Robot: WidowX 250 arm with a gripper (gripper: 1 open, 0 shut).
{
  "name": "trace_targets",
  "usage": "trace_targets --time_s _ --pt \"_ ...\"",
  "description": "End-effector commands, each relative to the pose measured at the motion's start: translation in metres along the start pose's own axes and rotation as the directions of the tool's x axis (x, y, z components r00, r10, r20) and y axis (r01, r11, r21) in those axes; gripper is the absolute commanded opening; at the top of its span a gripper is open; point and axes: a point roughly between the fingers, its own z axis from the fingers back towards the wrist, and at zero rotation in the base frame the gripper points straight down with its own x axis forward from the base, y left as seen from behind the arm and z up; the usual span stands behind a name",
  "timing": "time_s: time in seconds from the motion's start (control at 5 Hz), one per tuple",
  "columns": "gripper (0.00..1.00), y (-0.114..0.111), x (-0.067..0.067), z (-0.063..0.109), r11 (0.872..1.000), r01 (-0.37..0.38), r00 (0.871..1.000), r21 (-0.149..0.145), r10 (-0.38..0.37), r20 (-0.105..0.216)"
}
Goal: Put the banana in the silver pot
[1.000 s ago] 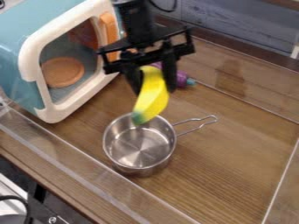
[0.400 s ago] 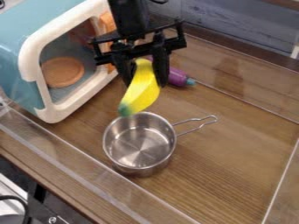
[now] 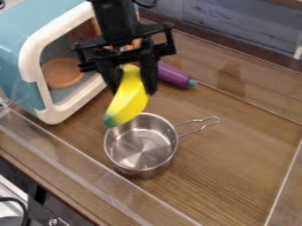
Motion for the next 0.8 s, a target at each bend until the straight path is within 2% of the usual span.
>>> trace_targets --time_s 0.0,0.2,0.6 --pt "0.00 0.005 -0.006 -0.004 0.999 0.044 0.999 0.010 -0.044 0.017" --pt "0.00 0.008 -0.008 -0.015 0.997 0.080 0.997 0.015 -0.081 0.016" --pt "0.00 -0.010 -0.025 -0.031 0.987 0.158 0.987 0.018 -0.158 -0.003"
